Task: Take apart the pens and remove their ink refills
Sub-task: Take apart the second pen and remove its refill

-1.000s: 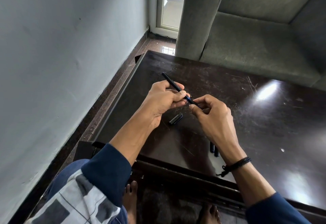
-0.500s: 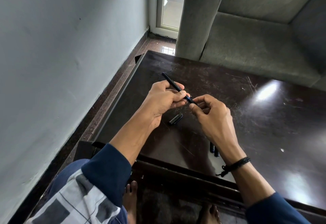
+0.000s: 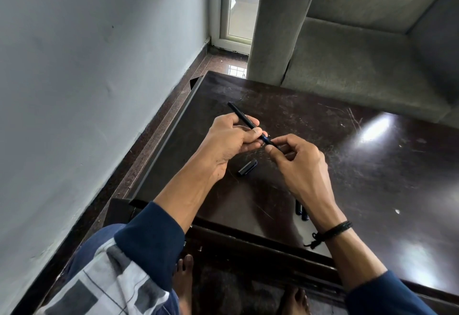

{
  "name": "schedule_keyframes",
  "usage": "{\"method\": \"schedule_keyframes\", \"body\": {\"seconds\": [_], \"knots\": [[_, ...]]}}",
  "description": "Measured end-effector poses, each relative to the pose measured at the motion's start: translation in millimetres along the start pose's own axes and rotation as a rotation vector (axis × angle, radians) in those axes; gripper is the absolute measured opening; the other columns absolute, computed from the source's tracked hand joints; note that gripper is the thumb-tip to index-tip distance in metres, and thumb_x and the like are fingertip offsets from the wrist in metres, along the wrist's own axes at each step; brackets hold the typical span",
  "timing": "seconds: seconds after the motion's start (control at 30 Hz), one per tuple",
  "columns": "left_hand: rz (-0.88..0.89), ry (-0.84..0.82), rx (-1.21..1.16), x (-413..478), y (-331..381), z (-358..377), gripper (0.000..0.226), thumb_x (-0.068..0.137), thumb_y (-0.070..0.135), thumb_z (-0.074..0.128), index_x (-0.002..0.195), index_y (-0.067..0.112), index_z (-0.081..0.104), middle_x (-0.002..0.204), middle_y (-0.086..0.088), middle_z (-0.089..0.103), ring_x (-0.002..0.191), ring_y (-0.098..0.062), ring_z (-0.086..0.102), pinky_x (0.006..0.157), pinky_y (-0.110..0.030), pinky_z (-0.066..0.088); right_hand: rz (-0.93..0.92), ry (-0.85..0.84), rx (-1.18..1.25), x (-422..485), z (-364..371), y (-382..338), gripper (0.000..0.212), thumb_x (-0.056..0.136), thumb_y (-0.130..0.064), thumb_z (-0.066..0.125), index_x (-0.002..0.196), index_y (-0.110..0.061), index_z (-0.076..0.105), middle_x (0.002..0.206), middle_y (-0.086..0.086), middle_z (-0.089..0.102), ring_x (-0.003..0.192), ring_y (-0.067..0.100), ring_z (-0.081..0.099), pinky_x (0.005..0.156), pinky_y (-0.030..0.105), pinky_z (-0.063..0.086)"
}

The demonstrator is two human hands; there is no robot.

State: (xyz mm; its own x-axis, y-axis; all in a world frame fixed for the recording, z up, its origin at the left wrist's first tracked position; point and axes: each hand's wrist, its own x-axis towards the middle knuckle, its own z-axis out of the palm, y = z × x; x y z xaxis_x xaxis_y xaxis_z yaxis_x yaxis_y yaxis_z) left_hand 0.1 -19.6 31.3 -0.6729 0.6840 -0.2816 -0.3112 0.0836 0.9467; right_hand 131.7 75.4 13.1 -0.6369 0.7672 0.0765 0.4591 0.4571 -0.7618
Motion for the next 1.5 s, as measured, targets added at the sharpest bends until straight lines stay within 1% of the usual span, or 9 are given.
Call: {"method": "schedule_keyframes", "body": {"seconds": [0.13,0.33,0.57,0.7,0.9,1.07,1.23,1.37,1.5], "knots": [[-0.002,-0.004,0.005,0.3,-0.8,0.7,0.018,0.091,-0.006,0.066,0.109,-0.001,0.066,0.097,-0.019,0.076,0.081,-0.020,0.075,0.077,-0.029,0.063,-0.009,0.012,-0.002,-1.1,-0.4,-0.8,0.018,0.088,-0.034,0.079,0.101,-0.033,0.067,0.084,-0.014,0.067,0.076,0.006,0.065,0.070,0.035,0.056],[0.006,-0.001,-0.001,-0.3,0.5,-0.1,0.018,0.091,-0.005,0.066,0.109,-0.001,0.066,0.097,-0.019,0.076,0.079,-0.018,0.074,0.077,-0.028,0.063,-0.014,0.018,0.008,-0.1,1.0,1.3,0.004,0.092,-0.033,0.073,0.094,-0.030,0.070,0.078,-0.010,0.071,0.074,0.012,0.068,0.072,0.043,0.059],[0.015,0.001,0.004,-0.4,0.8,-0.9,0.016,0.091,-0.005,0.066,0.106,0.001,0.067,0.094,-0.017,0.076,0.079,-0.019,0.075,0.076,-0.027,0.063,-0.013,0.021,0.021,1.0,3.0,2.8,0.005,0.094,-0.035,0.070,0.097,-0.031,0.072,0.078,-0.006,0.073,0.075,0.015,0.070,0.074,0.044,0.059],[0.017,0.000,0.011,-1.0,1.0,-1.4,0.018,0.092,-0.005,0.066,0.109,0.000,0.066,0.096,-0.018,0.076,0.080,-0.019,0.075,0.076,-0.028,0.063,-0.022,0.011,0.031,0.2,3.1,1.6,0.007,0.093,-0.034,0.071,0.100,-0.032,0.072,0.079,-0.008,0.072,0.075,0.013,0.069,0.073,0.042,0.059],[0.008,-0.007,0.010,-1.8,1.2,0.3,0.017,0.092,-0.005,0.066,0.108,0.000,0.066,0.097,-0.018,0.077,0.080,-0.020,0.075,0.072,-0.024,0.062,-0.025,0.012,0.012,-1.4,0.4,-0.5,0.016,0.089,-0.033,0.077,0.099,-0.033,0.065,0.082,-0.012,0.067,0.076,0.008,0.064,0.068,0.032,0.053],[0.007,-0.004,0.011,-1.7,0.9,0.2,0.017,0.091,-0.005,0.066,0.107,0.001,0.067,0.097,-0.018,0.076,0.082,-0.021,0.075,0.074,-0.026,0.062,-0.023,0.005,0.007,-1.0,0.1,-0.7,0.012,0.090,-0.034,0.076,0.095,-0.034,0.065,0.082,-0.013,0.068,0.076,0.008,0.065,0.070,0.036,0.056],[0.008,-0.008,0.016,-1.3,0.4,0.4,0.017,0.092,-0.005,0.066,0.108,0.000,0.066,0.098,-0.018,0.076,0.083,-0.021,0.075,0.077,-0.028,0.063,-0.027,0.001,0.007,-1.8,0.0,-1.9,0.018,0.088,-0.035,0.079,0.099,-0.034,0.065,0.082,-0.014,0.067,0.078,0.006,0.064,0.073,0.036,0.056],[0.006,-0.013,0.016,-1.0,-0.4,-0.2,0.018,0.092,-0.005,0.066,0.109,0.000,0.066,0.098,-0.019,0.076,0.081,-0.019,0.075,0.077,-0.027,0.062,-0.018,0.003,0.027,-1.3,0.7,-0.4,0.011,0.090,-0.030,0.076,0.093,-0.031,0.065,0.079,-0.012,0.069,0.075,0.010,0.066,0.073,0.041,0.058],[0.005,-0.011,0.016,-0.2,0.3,-0.9,0.016,0.092,-0.005,0.066,0.106,0.003,0.066,0.099,-0.020,0.076,0.080,-0.019,0.075,0.076,-0.026,0.062,-0.020,-0.010,0.039,-0.8,1.3,-1.7,0.009,0.090,-0.034,0.075,0.095,-0.033,0.067,0.080,-0.010,0.070,0.076,0.011,0.067,0.074,0.041,0.058]]}}
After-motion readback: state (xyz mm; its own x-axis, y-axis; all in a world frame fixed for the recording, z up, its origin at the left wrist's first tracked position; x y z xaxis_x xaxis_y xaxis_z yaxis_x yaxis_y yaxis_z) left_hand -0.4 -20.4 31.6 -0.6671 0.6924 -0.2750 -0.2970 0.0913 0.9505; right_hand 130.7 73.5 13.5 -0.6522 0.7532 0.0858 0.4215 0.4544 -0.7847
